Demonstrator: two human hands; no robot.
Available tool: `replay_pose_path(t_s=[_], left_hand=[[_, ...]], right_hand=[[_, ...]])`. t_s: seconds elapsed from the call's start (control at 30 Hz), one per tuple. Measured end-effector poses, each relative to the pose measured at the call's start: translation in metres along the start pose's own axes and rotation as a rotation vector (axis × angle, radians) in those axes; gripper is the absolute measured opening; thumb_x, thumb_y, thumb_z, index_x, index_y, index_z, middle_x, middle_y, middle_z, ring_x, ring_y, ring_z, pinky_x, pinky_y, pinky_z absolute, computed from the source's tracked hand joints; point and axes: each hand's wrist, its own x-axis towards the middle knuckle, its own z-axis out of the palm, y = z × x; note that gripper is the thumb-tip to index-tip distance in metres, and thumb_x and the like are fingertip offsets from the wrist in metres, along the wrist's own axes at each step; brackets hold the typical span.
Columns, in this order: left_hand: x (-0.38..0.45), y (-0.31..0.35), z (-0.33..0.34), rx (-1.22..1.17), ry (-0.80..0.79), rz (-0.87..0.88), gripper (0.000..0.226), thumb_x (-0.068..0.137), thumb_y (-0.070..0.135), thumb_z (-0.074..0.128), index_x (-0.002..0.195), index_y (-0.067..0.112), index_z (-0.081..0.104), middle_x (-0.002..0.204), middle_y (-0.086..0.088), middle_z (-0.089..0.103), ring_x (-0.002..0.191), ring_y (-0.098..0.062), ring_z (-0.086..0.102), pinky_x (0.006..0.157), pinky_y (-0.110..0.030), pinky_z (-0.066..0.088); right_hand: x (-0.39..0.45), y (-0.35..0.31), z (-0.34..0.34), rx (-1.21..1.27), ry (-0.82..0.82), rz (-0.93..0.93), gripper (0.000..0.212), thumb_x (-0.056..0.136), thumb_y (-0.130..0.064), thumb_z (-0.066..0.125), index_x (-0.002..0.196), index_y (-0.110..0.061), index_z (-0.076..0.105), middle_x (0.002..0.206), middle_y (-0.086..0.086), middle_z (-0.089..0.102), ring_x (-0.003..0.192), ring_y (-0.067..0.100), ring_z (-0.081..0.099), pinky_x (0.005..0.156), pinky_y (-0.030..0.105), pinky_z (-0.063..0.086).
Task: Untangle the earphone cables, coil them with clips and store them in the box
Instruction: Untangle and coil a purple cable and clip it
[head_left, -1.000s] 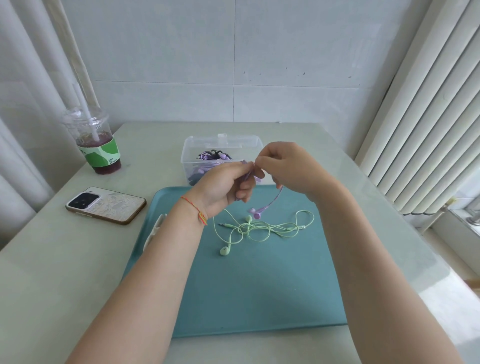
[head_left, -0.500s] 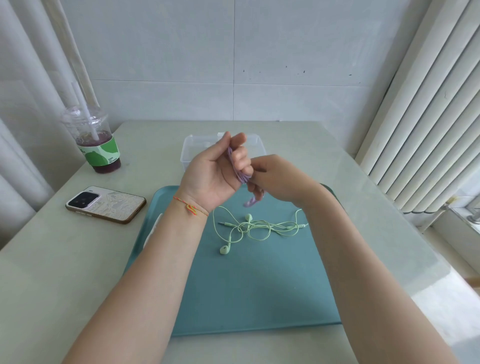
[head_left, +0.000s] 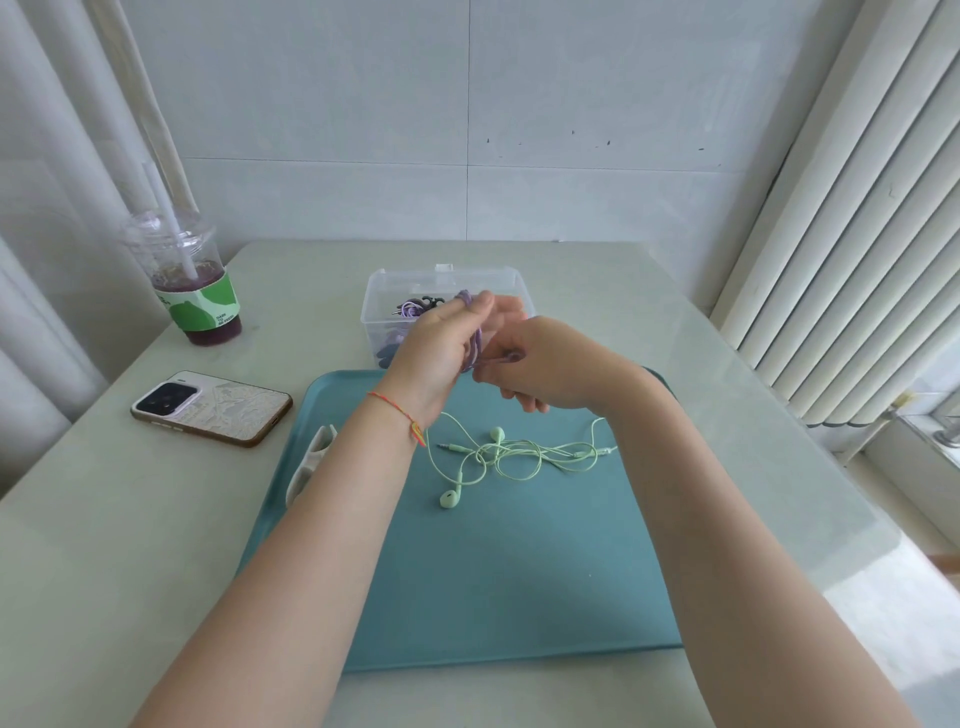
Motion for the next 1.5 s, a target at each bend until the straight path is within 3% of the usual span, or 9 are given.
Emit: replay_pose_path(t_s=[0.1, 0.23, 0.43, 0.53, 0.63, 0.87, 1.07, 1.23, 1.5], left_hand=[[-0.001, -0.001, 0.004, 0.040, 0.023, -0.036, 0.032, 0.104, 0.014, 0.037, 0.088, 0.000, 0.060, 0.058, -0.002, 0.059, 0.049, -0.012, 0.056, 0.058, -0.024, 0.047], [0.002, -0.006, 0.003, 0.024, 0.014, -0.126, 0.038, 0.105, 0.021, 0.036, 0.076, 0.006, 0.056, 0.050, 0.004, 0.054, 0.058, -0.025, 0.055, 0.072, -0.036, 0.048], [0.001, -0.004, 0.007, -0.008, 0.115, -0.192, 0.035, 0.102, 0.008, 0.035, 0.070, 0.010, 0.049, 0.044, 0.001, 0.052, 0.036, -0.018, 0.049, 0.050, -0.023, 0.035], [0.003, -0.011, 0.006, 0.139, 0.196, -0.244, 0.033, 0.091, 0.003, 0.036, 0.064, 0.017, 0.049, 0.039, 0.005, 0.046, 0.035, -0.013, 0.040, 0.046, -0.021, 0.021], [0.003, -0.014, 0.005, 0.166, 0.261, -0.287, 0.033, 0.086, 0.001, 0.033, 0.059, 0.018, 0.041, 0.037, 0.007, 0.039, 0.035, -0.012, 0.028, 0.049, -0.021, 0.013], [-0.001, -0.009, 0.011, 0.122, 0.095, -0.336, 0.041, 0.102, 0.033, 0.032, 0.062, 0.023, 0.037, 0.043, 0.006, 0.034, 0.033, -0.013, 0.026, 0.043, -0.019, 0.018], [-0.003, -0.006, 0.010, 0.100, 0.009, -0.399, 0.053, 0.098, 0.061, 0.031, 0.060, 0.025, 0.038, 0.050, 0.005, 0.021, 0.040, -0.014, 0.018, 0.042, -0.018, 0.019], [-0.004, -0.005, 0.004, 0.121, -0.093, -0.465, 0.076, 0.094, 0.072, 0.011, 0.042, 0.023, 0.038, 0.049, 0.004, 0.012, 0.040, -0.010, 0.008, 0.042, -0.016, 0.014], [-0.004, -0.004, 0.001, 0.043, -0.179, -0.507, 0.058, 0.094, 0.071, 0.018, 0.066, 0.024, 0.035, 0.052, 0.003, 0.020, 0.042, -0.012, 0.015, 0.042, -0.015, 0.016]], right_hand=[[0.002, 0.001, -0.002, 0.003, 0.137, -0.035, 0.011, 0.090, -0.021, 0.058, 0.089, -0.012, 0.064, 0.067, -0.001, 0.060, 0.044, 0.013, 0.053, 0.047, 0.024, 0.047], [0.004, 0.001, -0.001, 0.038, 0.225, -0.025, 0.011, 0.085, -0.022, 0.065, 0.080, -0.012, 0.063, 0.065, 0.001, 0.064, 0.047, 0.014, 0.057, 0.054, 0.035, 0.054], [0.005, -0.001, 0.003, 0.182, 0.250, -0.030, 0.012, 0.083, -0.005, 0.058, 0.092, -0.011, 0.063, 0.084, 0.007, 0.072, 0.061, 0.017, 0.065, 0.045, 0.012, 0.040], [0.006, -0.002, 0.006, 0.250, 0.220, -0.025, 0.020, 0.081, -0.002, 0.057, 0.097, -0.014, 0.061, 0.087, 0.001, 0.069, 0.071, 0.018, 0.065, 0.044, 0.010, 0.036], [0.005, -0.004, 0.009, 0.277, 0.166, -0.045, 0.027, 0.079, -0.002, 0.061, 0.102, -0.016, 0.057, 0.086, -0.002, 0.065, 0.068, 0.013, 0.060, 0.054, 0.014, 0.043], [0.007, -0.001, 0.011, 0.189, 0.232, -0.091, 0.028, 0.081, -0.002, 0.055, 0.103, -0.019, 0.050, 0.087, 0.003, 0.063, 0.070, 0.015, 0.053, 0.059, 0.017, 0.042], [0.009, 0.006, 0.007, 0.071, 0.255, -0.142, 0.025, 0.081, -0.012, 0.063, 0.101, -0.020, 0.050, 0.095, 0.000, 0.056, 0.066, 0.004, 0.047, 0.055, 0.006, 0.035], [0.007, 0.013, 0.004, 0.042, 0.203, -0.163, 0.030, 0.082, -0.024, 0.066, 0.107, -0.019, 0.050, 0.107, -0.010, 0.059, 0.064, -0.014, 0.048, 0.059, 0.004, 0.035], [0.006, 0.012, 0.003, -0.001, 0.144, -0.113, 0.017, 0.081, -0.026, 0.064, 0.095, -0.018, 0.059, 0.084, -0.010, 0.060, 0.051, -0.009, 0.049, 0.047, 0.005, 0.035]])
